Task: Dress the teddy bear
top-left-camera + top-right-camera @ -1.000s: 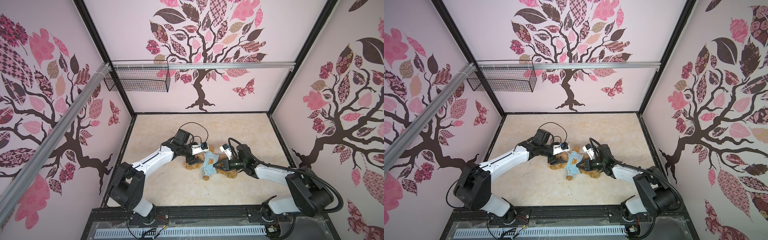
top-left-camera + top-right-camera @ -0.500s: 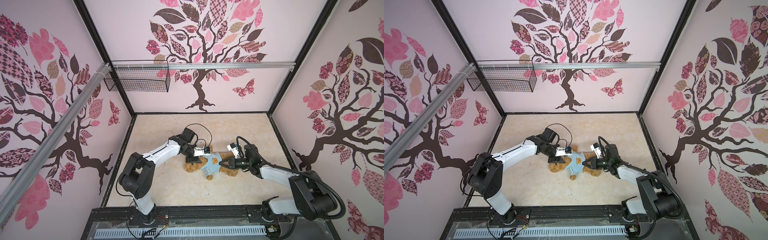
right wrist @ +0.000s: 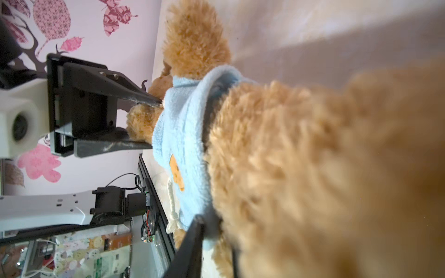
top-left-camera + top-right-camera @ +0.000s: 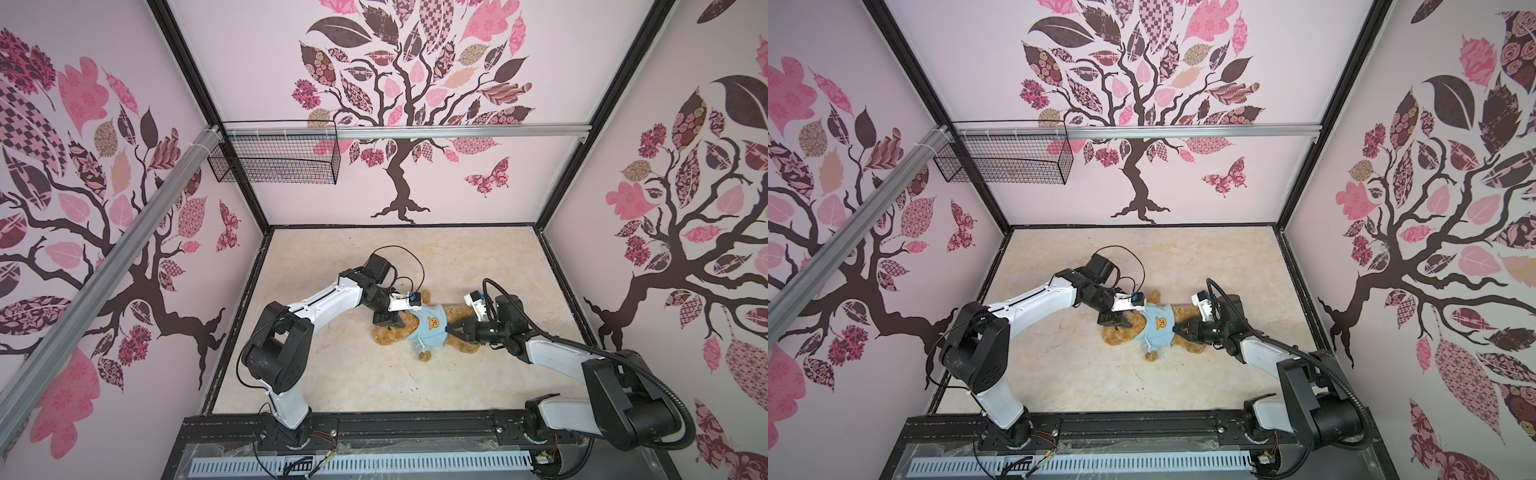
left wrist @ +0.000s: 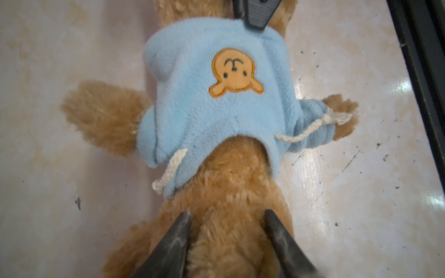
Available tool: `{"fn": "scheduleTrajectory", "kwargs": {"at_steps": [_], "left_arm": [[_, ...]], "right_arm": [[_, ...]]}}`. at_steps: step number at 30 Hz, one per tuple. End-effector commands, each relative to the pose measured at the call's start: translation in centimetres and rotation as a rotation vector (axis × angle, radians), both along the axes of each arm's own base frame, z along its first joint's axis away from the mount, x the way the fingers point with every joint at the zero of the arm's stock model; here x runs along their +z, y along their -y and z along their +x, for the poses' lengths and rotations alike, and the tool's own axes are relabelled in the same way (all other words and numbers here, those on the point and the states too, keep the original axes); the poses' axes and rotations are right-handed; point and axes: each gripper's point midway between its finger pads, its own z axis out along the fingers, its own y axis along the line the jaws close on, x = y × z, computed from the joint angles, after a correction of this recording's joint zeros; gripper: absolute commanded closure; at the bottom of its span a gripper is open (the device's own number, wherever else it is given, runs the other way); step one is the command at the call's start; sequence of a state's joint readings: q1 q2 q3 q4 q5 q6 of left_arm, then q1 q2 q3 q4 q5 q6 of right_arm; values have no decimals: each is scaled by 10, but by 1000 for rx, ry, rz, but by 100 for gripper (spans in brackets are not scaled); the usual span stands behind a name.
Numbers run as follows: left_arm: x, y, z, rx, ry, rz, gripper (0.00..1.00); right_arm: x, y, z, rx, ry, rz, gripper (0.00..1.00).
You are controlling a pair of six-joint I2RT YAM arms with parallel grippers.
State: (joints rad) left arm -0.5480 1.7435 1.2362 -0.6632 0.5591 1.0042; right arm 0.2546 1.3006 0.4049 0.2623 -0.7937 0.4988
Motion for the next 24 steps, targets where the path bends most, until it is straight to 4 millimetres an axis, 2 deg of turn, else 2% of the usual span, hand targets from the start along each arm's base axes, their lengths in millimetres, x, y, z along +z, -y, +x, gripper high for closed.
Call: {"fn": "scheduleTrajectory", "kwargs": {"at_steps": [1,4,7,12,14,18,21,24], "left_arm": [[52,24,15,58,33,-198,39],[80,33,21,112,38,-296,35],[105,35,26,188,32,-371,34],[131,24,36,437,-31,-453,34],[131,13,39,596,-107,-466,34],[120,-19,32,874,-235,-443,33],[107,-47,23,1062,-286,-430,32],[86,-74,11,1224,-331,-411,32]], "right_arm": [[19,9,9,-37,102,-95,63],[25,18,6,-70,131,-139,57],[21,25,3,-98,132,-168,55],[7,30,3,-118,135,-214,55],[-5,25,-3,-85,101,-229,58],[-20,-5,-29,12,44,-194,62],[-18,-33,-43,50,34,-131,63],[-6,-67,-48,97,55,-98,63]]}}
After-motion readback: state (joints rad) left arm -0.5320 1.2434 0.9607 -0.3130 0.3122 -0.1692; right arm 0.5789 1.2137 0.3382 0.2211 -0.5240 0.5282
